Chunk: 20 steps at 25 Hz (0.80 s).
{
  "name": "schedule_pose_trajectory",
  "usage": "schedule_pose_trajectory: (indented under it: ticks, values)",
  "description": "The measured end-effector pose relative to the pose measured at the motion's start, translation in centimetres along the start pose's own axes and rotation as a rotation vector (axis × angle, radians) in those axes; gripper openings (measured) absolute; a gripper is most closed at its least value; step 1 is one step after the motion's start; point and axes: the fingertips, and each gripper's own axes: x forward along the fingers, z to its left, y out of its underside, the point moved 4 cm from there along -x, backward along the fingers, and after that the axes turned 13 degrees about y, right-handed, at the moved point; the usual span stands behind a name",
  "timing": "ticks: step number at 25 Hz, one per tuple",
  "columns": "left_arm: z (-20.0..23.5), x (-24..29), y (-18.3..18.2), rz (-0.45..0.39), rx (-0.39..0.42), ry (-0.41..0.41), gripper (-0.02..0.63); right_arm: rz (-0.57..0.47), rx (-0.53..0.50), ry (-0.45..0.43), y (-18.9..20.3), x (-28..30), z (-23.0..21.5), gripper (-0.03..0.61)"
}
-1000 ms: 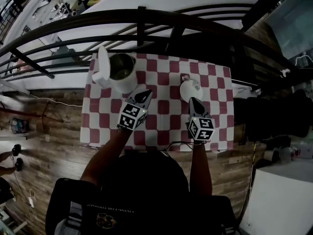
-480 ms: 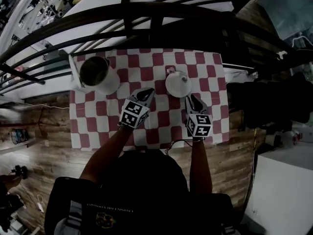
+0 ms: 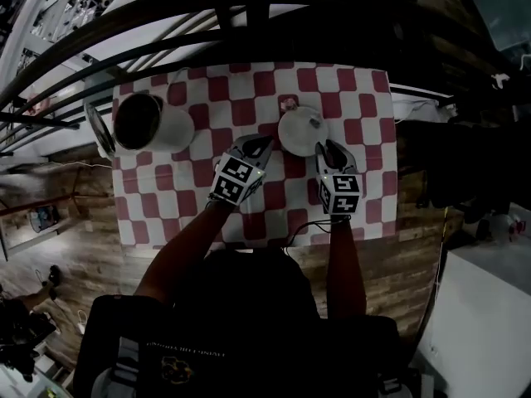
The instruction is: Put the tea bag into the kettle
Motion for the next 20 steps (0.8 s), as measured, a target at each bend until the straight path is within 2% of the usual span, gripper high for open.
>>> schedule_pose_trajectory:
  ticks: [6, 11, 20]
  values:
    - [1.2, 2.7, -0.1, 0.025, -0.012, 0.018, 0.003, 0.014, -0.053, 0.008, -0.4, 3.1, -0.5, 0.081]
    - [1.6, 4.9, 0.6, 0.062, -0.036, 0.042, 0.003, 0.071, -0.104, 0.003, 1.0, 5.2, -0.5, 0.081]
    - [2.8, 7.5, 1.7, 0.074, -0.067, 0.058, 0.003, 0.096, -0.143, 0.010, 1.6, 8.2, -1.3, 0.081]
